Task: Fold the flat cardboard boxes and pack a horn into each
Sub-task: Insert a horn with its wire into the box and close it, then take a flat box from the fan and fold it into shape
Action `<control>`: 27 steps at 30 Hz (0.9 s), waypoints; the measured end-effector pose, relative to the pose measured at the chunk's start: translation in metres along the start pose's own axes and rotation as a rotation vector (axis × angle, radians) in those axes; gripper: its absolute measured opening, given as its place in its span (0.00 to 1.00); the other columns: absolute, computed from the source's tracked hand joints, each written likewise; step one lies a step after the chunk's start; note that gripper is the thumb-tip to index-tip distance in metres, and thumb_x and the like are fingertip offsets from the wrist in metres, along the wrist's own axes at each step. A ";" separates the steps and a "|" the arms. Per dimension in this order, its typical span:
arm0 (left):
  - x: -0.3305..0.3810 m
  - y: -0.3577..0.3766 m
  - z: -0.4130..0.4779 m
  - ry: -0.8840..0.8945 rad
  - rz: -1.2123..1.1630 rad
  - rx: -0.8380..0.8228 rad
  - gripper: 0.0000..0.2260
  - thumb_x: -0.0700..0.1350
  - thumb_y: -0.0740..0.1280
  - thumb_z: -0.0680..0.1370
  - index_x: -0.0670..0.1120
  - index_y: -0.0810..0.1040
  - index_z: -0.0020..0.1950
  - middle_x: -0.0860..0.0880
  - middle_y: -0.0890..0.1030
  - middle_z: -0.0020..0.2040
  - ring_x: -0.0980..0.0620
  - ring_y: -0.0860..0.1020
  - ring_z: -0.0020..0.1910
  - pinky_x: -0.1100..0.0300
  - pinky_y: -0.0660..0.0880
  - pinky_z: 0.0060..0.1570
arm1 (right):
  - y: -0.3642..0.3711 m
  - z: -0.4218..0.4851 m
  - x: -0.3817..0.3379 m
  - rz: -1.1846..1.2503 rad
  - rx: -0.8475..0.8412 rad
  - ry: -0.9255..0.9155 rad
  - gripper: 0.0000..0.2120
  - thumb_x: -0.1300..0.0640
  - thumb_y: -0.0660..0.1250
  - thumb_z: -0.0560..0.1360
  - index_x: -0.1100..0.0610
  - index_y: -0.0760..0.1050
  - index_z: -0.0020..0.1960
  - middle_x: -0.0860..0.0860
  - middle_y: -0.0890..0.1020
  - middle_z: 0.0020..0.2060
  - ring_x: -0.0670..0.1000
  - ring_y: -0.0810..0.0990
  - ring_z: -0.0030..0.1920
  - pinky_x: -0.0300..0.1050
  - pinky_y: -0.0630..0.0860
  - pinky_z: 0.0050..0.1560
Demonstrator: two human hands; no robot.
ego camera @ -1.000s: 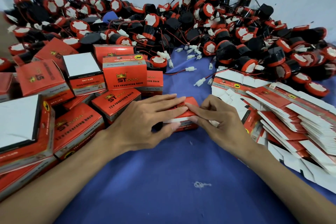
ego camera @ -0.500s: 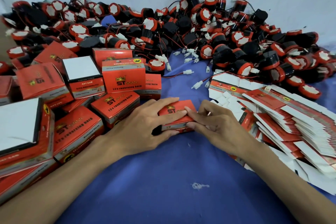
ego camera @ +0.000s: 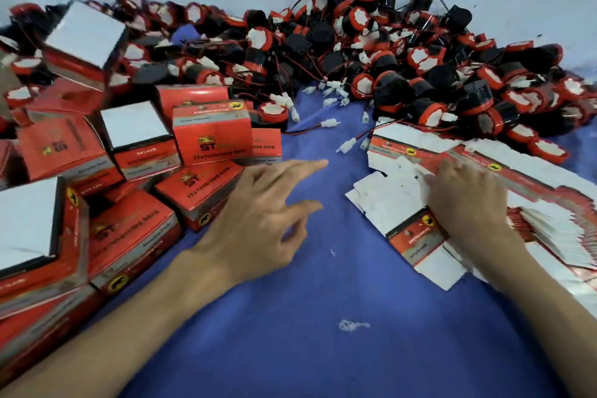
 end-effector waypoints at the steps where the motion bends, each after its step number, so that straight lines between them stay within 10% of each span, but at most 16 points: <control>1: 0.001 0.002 0.000 -0.004 -0.050 -0.021 0.08 0.37 0.68 0.70 0.44 0.84 0.46 0.43 0.75 0.67 0.45 0.74 0.62 0.48 0.72 0.53 | -0.006 -0.003 -0.009 -0.078 0.043 -0.053 0.14 0.54 0.55 0.81 0.59 0.73 0.60 0.55 0.81 0.52 0.56 0.80 0.51 0.46 0.73 0.45; 4: 0.003 0.002 -0.001 -0.047 -0.177 -0.027 0.09 0.39 0.64 0.74 0.43 0.84 0.46 0.43 0.76 0.64 0.47 0.79 0.56 0.51 0.74 0.50 | -0.017 -0.009 -0.017 -0.080 0.141 -0.119 0.12 0.63 0.57 0.78 0.60 0.74 0.58 0.55 0.82 0.44 0.57 0.81 0.43 0.44 0.69 0.35; 9: -0.016 0.001 -0.004 -0.463 -0.747 0.068 0.14 0.51 0.63 0.75 0.49 0.78 0.58 0.50 0.76 0.63 0.55 0.78 0.55 0.57 0.75 0.56 | -0.095 -0.042 0.014 0.767 1.061 -0.220 0.08 0.67 0.60 0.78 0.67 0.77 0.52 0.56 0.81 0.39 0.48 0.76 0.37 0.37 0.72 0.40; 13: -0.025 0.017 -0.009 -0.846 -1.487 0.034 0.37 0.65 0.75 0.62 0.54 0.71 0.67 0.50 0.77 0.64 0.50 0.79 0.58 0.54 0.79 0.51 | -0.084 -0.042 -0.007 1.317 0.684 -0.051 0.09 0.59 0.59 0.81 0.56 0.78 0.54 0.39 0.78 0.42 0.33 0.75 0.39 0.24 0.68 0.41; 19: -0.016 0.023 -0.012 -0.915 -1.761 -0.049 0.12 0.46 0.66 0.73 0.54 0.83 0.54 0.49 0.84 0.52 0.52 0.83 0.48 0.58 0.81 0.43 | -0.010 -0.044 -0.039 1.650 0.007 0.347 0.11 0.59 0.61 0.81 0.52 0.75 0.61 0.50 0.82 0.44 0.46 0.80 0.41 0.46 0.78 0.42; 23: -0.008 0.022 -0.012 -0.819 -1.898 -0.190 0.17 0.43 0.74 0.71 0.53 0.81 0.59 0.47 0.83 0.55 0.50 0.82 0.50 0.56 0.81 0.44 | -0.003 -0.050 -0.049 1.663 -0.167 0.311 0.11 0.60 0.59 0.81 0.46 0.74 0.57 0.47 0.83 0.42 0.45 0.82 0.33 0.41 0.76 0.28; 27: -0.010 0.025 -0.014 -0.810 -1.821 -0.237 0.20 0.36 0.64 0.72 0.55 0.81 0.58 0.48 0.83 0.55 0.50 0.82 0.51 0.55 0.80 0.47 | 0.001 -0.054 -0.050 1.699 -0.128 0.366 0.11 0.62 0.61 0.80 0.47 0.75 0.56 0.46 0.84 0.45 0.46 0.83 0.39 0.44 0.78 0.35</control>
Point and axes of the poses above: each hand's wrist, its own z-axis towards the middle knuckle, its own y-axis out of the palm, x = y × z, the point moved 6 cm from there along z, towards the middle knuckle
